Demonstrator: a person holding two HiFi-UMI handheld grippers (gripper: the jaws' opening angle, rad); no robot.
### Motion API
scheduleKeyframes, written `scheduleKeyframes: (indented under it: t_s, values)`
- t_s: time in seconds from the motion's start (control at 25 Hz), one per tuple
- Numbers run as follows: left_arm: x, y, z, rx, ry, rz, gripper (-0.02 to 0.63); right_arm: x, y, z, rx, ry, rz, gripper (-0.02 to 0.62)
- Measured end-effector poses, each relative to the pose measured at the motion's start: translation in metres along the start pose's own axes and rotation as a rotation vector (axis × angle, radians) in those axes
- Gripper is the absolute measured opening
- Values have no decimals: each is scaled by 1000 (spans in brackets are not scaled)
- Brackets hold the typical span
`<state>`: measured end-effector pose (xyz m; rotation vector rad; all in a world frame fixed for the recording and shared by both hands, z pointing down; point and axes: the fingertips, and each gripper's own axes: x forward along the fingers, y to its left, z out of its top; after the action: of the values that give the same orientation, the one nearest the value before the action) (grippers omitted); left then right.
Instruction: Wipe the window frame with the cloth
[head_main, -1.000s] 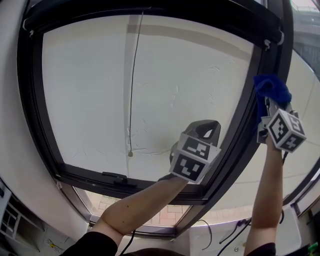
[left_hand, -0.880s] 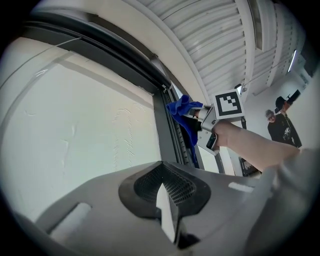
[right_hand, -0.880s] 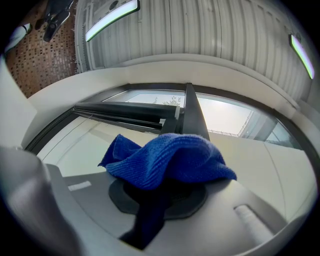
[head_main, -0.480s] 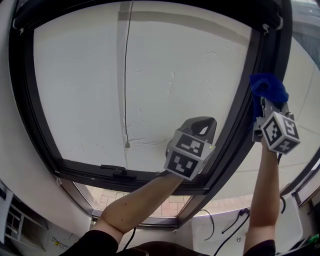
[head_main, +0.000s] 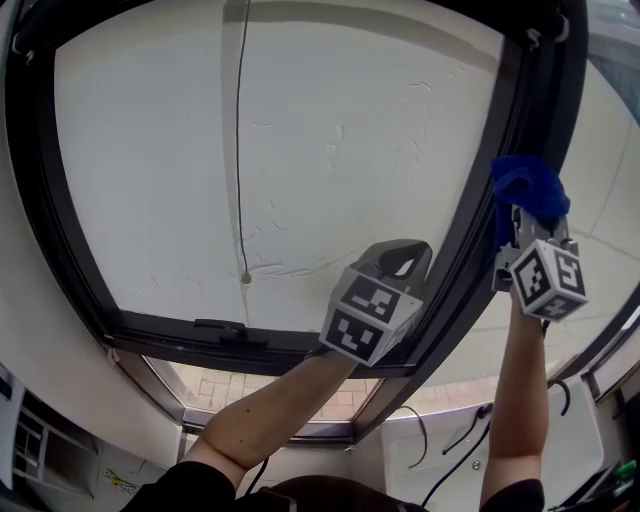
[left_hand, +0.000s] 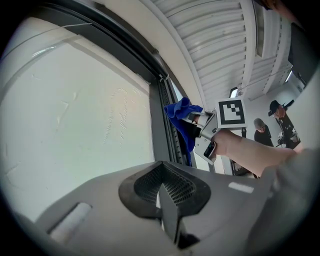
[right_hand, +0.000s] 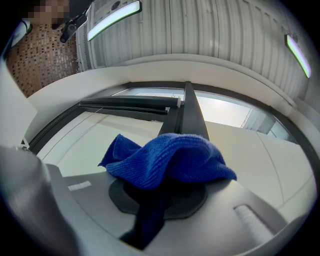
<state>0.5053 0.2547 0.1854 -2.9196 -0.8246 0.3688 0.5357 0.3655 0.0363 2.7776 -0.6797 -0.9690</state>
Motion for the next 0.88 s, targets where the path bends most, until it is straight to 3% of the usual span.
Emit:
scheduleKeyframes:
  t_s: [0.44,0.88]
  values:
    - [-1,-13,-48,-18,69,-19,-8,-23,3,-36,19,-22,6,49]
    - [-9,-24,-94,-42,136,-23,-8,-57,21,-87,48,21,31,51]
